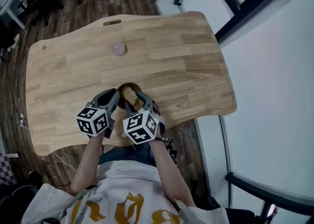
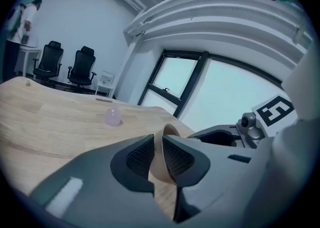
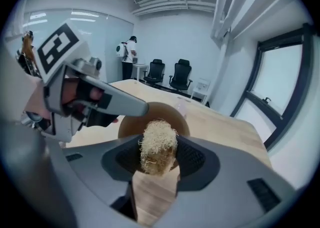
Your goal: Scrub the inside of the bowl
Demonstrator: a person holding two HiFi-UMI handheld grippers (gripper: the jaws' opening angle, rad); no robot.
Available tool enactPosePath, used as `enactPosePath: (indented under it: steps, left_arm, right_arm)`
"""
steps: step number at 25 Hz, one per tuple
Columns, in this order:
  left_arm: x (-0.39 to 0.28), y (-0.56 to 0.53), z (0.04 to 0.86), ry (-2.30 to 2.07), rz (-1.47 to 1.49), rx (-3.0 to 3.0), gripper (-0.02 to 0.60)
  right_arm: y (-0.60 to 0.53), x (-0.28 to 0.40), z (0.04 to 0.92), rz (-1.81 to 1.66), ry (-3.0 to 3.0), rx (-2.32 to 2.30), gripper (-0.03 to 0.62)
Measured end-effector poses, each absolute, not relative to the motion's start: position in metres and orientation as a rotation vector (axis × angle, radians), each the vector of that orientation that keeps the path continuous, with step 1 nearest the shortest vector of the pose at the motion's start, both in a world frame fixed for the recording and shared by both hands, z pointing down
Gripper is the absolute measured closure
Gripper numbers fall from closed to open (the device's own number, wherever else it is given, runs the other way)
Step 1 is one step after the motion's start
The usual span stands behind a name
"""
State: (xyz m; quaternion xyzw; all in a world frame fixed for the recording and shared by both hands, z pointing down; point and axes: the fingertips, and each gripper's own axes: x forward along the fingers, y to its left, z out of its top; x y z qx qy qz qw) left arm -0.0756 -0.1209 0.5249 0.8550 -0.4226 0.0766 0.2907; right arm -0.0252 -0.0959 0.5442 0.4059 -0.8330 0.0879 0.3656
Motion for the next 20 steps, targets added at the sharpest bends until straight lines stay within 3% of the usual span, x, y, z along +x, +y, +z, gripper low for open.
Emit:
enactPosePath:
  steps: [7,20]
  left_arm:
    - [-0.084,-0.126,0.517,-1.228,0.153,2.202,0.538]
    - [-0.060,-0.123,0.508,-1.306,0.161,2.162,0.538]
  right_arm:
    - [-0.084,-0.043,0.535,0.210,-2.276,0.796,0.410]
    - [-0.102,-0.003,0.529,0.230,-2.268,0.827,0.411]
